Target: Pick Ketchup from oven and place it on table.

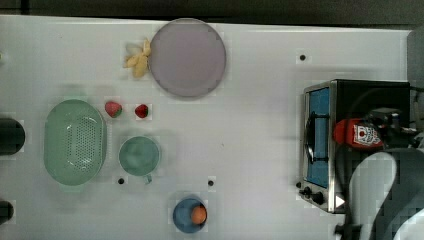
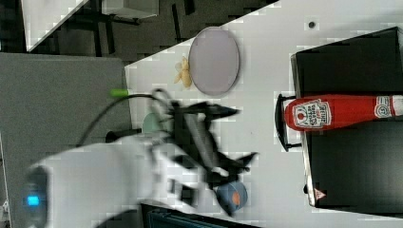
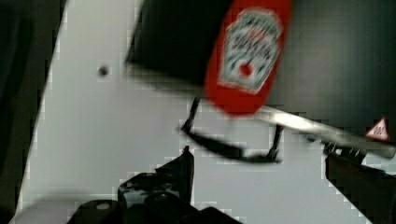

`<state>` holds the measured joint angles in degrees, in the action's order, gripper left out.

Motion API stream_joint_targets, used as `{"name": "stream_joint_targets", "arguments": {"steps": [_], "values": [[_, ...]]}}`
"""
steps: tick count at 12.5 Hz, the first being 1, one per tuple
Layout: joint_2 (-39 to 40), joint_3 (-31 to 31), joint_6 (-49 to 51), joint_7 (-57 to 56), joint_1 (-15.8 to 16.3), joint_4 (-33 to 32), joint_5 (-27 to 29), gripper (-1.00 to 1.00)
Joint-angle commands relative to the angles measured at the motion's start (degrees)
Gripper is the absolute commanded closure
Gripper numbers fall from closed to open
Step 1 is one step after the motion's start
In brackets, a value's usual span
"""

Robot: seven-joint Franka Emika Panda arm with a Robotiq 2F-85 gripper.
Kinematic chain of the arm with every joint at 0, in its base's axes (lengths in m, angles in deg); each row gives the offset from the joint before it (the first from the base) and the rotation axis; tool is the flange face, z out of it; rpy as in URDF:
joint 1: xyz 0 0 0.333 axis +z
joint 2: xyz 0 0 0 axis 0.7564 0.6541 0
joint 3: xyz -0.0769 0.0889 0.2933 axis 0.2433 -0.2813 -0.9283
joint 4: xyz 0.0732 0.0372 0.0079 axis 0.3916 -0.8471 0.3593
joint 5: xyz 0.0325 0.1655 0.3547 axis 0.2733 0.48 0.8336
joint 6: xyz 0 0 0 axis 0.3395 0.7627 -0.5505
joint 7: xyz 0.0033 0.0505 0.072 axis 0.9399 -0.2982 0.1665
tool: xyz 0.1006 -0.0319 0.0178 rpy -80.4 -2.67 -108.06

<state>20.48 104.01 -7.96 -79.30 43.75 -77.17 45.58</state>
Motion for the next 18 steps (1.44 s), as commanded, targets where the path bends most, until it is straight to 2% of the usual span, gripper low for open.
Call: {"name": "stream_joint_targets", "arguments": {"steps": [1,4,7,12,15,16,18], "values": [[2.6,1.4,-5.0,1.2,0.0,1.0,-1.3,-1.0],[8.9,3.6,-9.0,1.2,-0.4,2.1,0.7,-1.0],[14.3,4.4,-11.3,1.2,-1.8,3.1,9.4,-1.0],[19.5,4.4,-11.6,1.3,-2.8,3.4,13.7,-1.0],[20.7,4.5,-12.1,1.3,-3.0,3.4,13.7,-1.0],[21.0,4.6,-12.2,1.3,-3.1,3.4,13.8,-0.92],[21.9,4.5,-12.3,1.3,-3.2,3.5,13.8,-0.43]]}}
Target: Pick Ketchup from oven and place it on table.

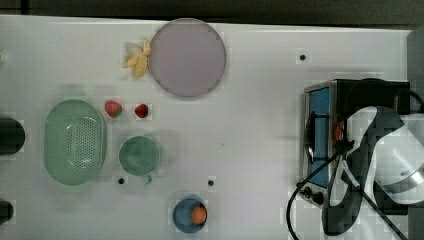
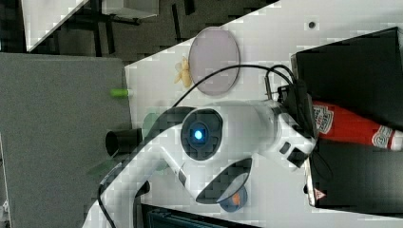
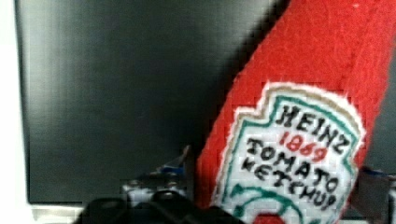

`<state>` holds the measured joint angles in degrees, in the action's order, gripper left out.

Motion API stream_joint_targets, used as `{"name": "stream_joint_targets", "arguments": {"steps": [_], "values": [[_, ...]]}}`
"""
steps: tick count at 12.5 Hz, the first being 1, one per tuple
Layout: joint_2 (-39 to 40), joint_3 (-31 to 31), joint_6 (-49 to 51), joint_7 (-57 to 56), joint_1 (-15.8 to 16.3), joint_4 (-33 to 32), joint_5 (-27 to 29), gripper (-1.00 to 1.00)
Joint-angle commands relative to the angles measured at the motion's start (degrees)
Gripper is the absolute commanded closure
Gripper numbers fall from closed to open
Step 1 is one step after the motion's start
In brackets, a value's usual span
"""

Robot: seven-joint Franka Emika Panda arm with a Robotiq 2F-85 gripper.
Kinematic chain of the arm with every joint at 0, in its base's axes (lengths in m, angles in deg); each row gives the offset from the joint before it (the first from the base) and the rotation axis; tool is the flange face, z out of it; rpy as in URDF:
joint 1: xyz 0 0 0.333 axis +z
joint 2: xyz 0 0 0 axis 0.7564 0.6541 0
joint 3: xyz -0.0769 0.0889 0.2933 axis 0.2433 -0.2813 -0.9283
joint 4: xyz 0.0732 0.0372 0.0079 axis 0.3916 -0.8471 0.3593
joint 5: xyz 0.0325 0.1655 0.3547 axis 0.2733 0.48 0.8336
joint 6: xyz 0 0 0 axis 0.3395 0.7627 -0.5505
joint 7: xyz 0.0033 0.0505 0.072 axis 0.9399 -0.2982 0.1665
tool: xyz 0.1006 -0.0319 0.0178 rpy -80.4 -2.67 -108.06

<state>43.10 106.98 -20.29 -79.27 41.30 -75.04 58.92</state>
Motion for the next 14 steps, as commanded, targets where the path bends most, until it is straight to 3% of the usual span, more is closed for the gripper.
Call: {"name": "stream_joint_targets", "arguments": {"steps": [1,7,14], "values": [[-0.9,1.4,0.0,1.3,-0.6,1.7,0.4,-0.27],[-2.3,1.3,1.5,-0.1,0.7,6.1,-1.3,-0.27],[-12.1,-1.6,21.5,-3.2,9.9,15.5,-7.1,-0.27]]}}
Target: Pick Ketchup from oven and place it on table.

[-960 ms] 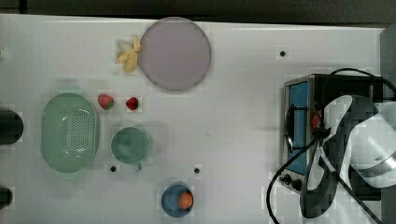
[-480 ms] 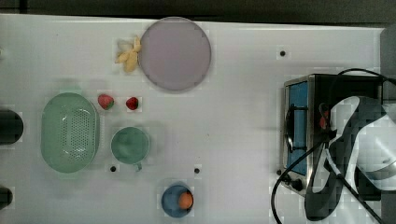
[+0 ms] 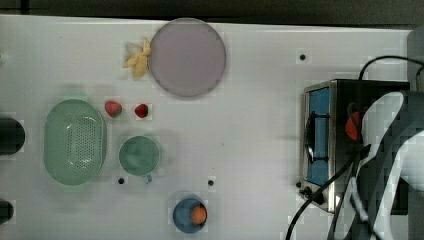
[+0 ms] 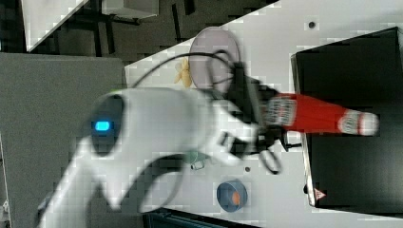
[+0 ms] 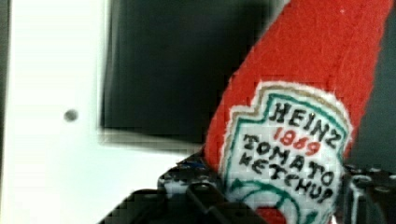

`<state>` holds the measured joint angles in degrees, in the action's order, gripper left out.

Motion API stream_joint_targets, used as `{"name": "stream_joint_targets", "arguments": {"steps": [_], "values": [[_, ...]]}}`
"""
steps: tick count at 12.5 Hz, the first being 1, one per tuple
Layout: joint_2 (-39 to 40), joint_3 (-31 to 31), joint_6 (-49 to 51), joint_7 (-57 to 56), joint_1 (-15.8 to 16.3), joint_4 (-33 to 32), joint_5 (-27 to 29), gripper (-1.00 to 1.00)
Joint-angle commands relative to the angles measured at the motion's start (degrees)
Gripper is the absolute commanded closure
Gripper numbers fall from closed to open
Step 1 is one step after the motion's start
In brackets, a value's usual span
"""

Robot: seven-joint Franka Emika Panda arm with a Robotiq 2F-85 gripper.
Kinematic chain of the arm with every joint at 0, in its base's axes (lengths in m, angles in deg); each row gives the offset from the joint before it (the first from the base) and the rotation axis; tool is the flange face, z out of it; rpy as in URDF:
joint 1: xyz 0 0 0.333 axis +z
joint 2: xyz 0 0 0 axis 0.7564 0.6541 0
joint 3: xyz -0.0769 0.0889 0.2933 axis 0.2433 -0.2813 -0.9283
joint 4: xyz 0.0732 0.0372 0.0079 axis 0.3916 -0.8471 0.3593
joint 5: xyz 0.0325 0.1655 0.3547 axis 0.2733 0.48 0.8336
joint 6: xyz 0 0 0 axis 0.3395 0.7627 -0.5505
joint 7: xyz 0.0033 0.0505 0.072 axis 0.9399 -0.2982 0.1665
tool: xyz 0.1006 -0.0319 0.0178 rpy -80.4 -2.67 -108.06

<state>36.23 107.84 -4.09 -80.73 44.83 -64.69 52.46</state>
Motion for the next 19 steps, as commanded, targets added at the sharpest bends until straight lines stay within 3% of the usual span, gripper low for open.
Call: {"name": "stream_joint_targets", "arguments": {"steps": [1,5,7,9,12,19], "values": [[-6.7,-4.0,7.6,-1.8,7.7,5.1,-0.6,-0.27],[-9.9,-11.7,11.1,-1.8,11.0,3.6,-1.2,-0.27],[-10.1,-15.7,11.0,-1.8,12.1,2.2,-4.5,-0.27],[-10.1,-19.3,10.8,-1.8,12.9,-0.6,-8.3,-0.27],[-10.1,-22.2,9.2,-1.5,13.2,-7.3,-9.4,-0.27],[-6.8,-22.4,-15.0,2.7,13.0,-28.8,-9.3,-0.27]]}}
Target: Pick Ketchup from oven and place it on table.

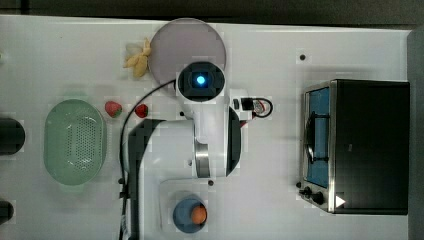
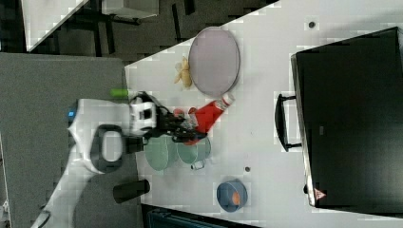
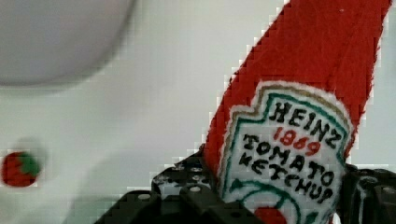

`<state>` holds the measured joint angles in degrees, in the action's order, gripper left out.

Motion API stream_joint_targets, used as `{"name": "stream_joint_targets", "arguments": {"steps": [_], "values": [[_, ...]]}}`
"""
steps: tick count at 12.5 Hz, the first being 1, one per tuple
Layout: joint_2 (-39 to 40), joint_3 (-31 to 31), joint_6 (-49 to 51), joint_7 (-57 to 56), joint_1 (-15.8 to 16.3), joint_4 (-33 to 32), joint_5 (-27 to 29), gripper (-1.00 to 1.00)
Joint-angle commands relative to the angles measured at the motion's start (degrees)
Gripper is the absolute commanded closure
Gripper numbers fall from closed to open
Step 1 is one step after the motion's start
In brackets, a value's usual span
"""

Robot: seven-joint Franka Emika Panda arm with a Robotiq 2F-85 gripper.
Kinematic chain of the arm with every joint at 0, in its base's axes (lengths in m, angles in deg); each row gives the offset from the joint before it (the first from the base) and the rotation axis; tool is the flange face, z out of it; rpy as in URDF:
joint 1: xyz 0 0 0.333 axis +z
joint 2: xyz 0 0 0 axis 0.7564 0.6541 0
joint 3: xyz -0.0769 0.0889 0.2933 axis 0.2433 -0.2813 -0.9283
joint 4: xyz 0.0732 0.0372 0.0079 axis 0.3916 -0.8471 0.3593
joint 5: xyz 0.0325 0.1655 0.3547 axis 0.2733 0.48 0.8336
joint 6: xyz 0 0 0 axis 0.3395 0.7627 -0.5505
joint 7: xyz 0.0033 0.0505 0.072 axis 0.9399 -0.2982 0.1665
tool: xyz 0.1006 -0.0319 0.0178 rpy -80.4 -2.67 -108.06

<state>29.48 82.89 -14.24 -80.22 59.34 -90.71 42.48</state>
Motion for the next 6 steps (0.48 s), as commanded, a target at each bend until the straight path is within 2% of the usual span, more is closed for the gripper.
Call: {"name": "stream_joint_targets", "arguments": {"steps": [1,4,5,6], "values": [[1.4,2.6,-8.2,2.2,-1.6,-4.1,0.8,-0.27],[6.0,2.5,-14.3,2.3,-1.6,-5.9,1.1,-0.27],[7.4,2.5,-15.6,2.3,-1.6,-5.9,1.5,-0.33],[8.6,2.4,-16.4,2.3,-1.6,-6.1,1.9,-0.53]]}}
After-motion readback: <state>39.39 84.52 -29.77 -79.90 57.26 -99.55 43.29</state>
